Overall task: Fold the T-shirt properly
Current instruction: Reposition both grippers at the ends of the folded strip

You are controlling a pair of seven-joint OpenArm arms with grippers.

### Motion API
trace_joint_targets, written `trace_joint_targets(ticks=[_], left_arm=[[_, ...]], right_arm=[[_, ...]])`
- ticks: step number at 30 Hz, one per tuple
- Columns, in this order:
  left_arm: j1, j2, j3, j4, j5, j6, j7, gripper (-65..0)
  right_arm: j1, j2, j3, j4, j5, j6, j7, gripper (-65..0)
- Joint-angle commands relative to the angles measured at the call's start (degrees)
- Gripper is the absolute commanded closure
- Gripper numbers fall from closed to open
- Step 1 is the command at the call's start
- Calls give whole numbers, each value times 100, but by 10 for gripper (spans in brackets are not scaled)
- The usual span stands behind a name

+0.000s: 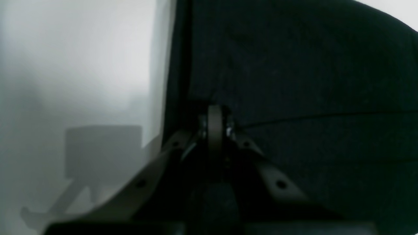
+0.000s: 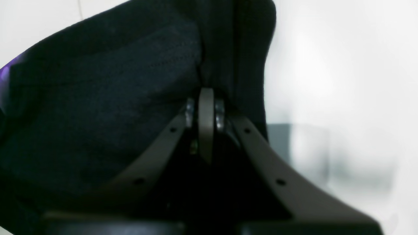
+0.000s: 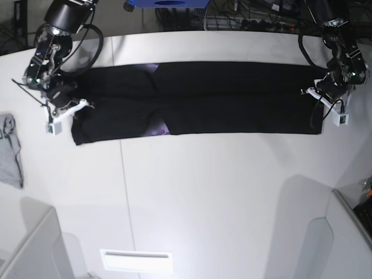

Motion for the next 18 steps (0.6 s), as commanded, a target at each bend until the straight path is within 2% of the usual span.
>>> trace_joint_targets(ticks=[1,4,7,9,13,15,18], left_arm=[[-19,-48,-6,123,48,22,115,0],[25,-39,-428,598,30,-13,124,0],[69,-22,-885,1046,30,-31,142,0],[130,-31,-1026,1328,30,-198,265,0],[148,-22,-1588,1714,30,-919,660,0],[148,-13,-1913,1688,30,-1358,695,0],[148,22,-2072,1635,30,-1798,687,0]], right_arm=[[-2,45,12,111,-123,-65,-97,0],[-142,-7,12,577,-97,-56,-97,0],[-300,-201,12,1262,-88,-30,-105,0],[-441,-253,-41,1693,-88,-30,-105,0],[-687,-394,-50,2704,-88,-30,-114,0],[-758,-420,-50,3073,-88,-21,-185,0],[-740,-420,-50,3126,-88,-21,-308,0]])
